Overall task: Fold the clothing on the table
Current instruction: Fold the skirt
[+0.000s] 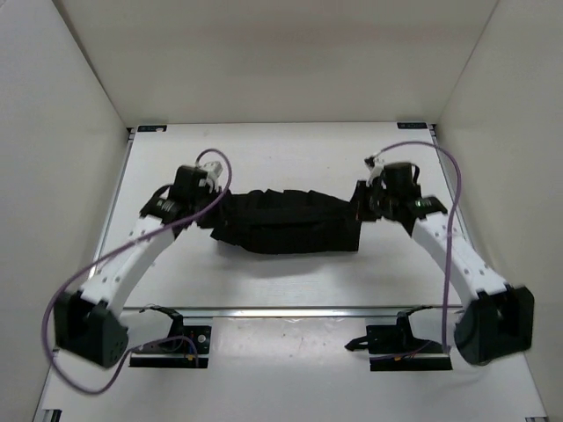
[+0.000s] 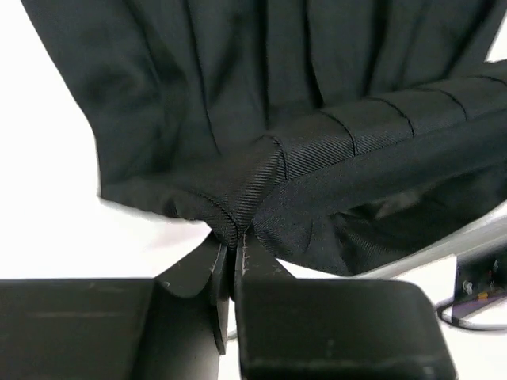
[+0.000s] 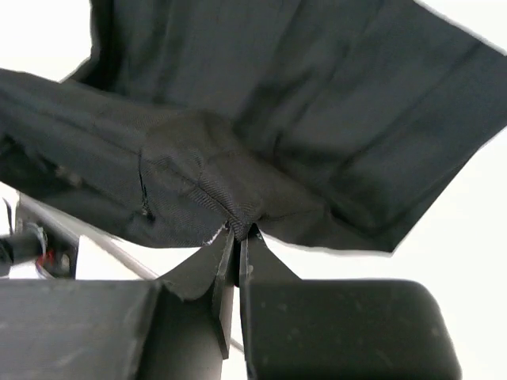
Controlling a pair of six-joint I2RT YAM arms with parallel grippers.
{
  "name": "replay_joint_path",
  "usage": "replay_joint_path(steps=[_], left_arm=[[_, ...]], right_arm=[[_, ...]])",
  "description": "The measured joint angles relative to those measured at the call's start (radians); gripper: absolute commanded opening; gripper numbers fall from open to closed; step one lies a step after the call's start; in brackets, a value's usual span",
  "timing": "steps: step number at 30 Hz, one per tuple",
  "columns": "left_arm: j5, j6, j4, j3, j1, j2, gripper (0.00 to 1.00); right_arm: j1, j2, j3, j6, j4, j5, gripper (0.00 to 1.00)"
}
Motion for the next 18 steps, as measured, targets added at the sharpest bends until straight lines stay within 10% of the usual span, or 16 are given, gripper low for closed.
replay_joint_path(steps=[11, 18], left_arm=[[-0.043, 0.119, 0.013, 1.122, 0.087, 0.668, 0.00], [-0.017, 0.128, 0.185, 0.781, 0.082, 0.316, 0.00]], right_arm=[[-0.128, 0.621, 1.218, -0.166, -0.147, 0.075, 0.00], [-0.062, 0.231, 0.774, -0.229, -0.003, 0.122, 0.00]])
